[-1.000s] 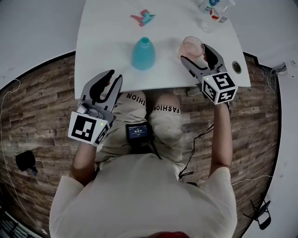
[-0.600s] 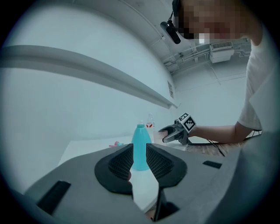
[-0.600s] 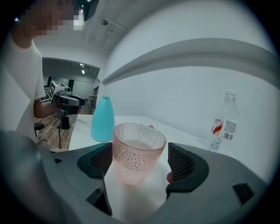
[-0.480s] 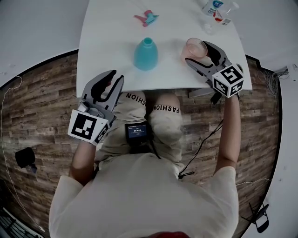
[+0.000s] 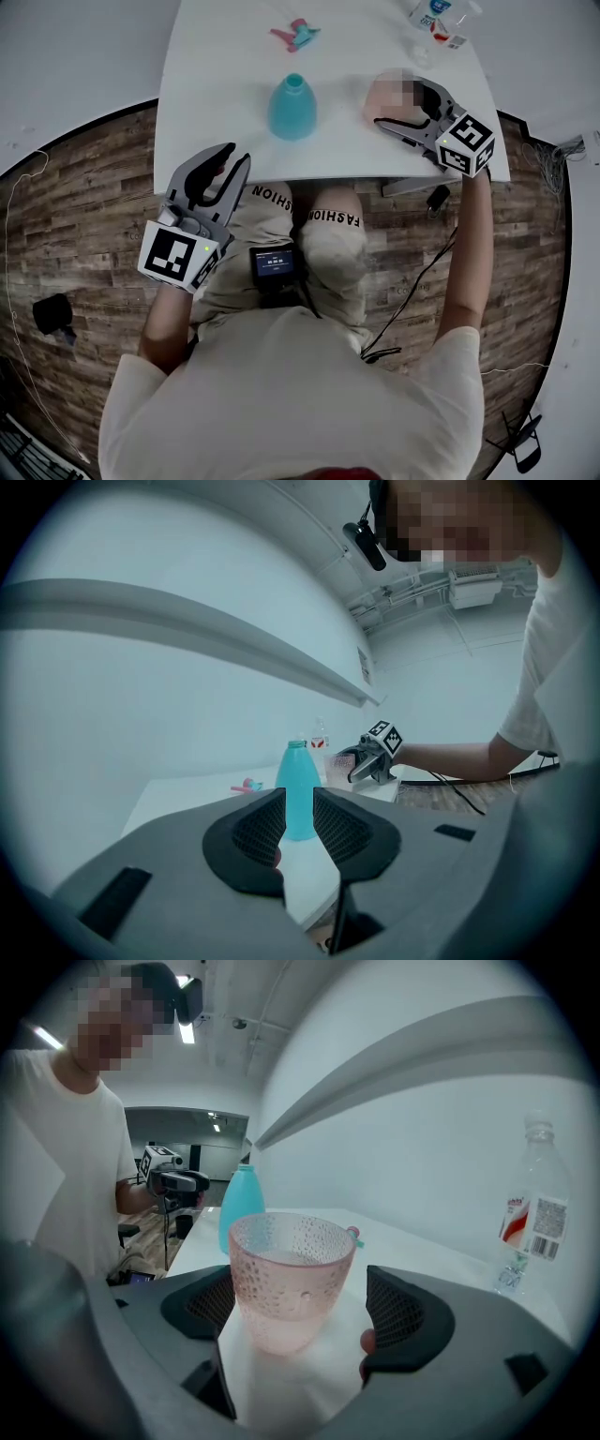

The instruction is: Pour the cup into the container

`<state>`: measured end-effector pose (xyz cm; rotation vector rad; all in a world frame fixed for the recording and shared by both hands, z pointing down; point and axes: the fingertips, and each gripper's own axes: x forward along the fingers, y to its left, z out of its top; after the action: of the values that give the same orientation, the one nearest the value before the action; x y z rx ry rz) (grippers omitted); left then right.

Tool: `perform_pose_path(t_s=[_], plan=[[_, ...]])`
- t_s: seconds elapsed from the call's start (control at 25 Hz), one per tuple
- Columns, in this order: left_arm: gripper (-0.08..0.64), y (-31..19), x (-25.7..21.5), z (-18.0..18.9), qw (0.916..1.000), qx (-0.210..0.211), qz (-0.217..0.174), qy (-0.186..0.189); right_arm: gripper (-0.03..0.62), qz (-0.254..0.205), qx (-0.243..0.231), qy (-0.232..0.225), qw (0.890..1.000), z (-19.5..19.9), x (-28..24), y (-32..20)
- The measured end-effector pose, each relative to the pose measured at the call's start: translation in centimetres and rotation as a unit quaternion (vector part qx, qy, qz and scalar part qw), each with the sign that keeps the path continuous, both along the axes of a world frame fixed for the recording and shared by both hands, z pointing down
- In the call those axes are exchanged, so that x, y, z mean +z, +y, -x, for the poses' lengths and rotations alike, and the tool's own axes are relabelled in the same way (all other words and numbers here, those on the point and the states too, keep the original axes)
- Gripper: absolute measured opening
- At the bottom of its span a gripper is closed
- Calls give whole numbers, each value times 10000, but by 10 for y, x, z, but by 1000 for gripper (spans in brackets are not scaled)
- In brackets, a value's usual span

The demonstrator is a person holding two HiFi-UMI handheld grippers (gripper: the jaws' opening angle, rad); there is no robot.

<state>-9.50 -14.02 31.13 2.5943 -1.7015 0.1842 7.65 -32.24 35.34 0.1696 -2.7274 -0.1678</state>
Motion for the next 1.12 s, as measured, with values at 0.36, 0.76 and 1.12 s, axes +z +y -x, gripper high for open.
perform_pose_path(t_s=[0.36, 0.76, 1.12], plan=[[86, 2, 0, -1, 10000, -47, 14, -47, 404, -88, 74, -132, 9998, 8, -2, -4], [86, 7, -1, 2, 9999, -94, -16, -41, 376, -311, 720, -187, 9967, 6, -10, -6], [86, 13, -3, 7, 9999, -115, -65, -7, 374, -638, 961, -223, 9931, 20, -46, 15]])
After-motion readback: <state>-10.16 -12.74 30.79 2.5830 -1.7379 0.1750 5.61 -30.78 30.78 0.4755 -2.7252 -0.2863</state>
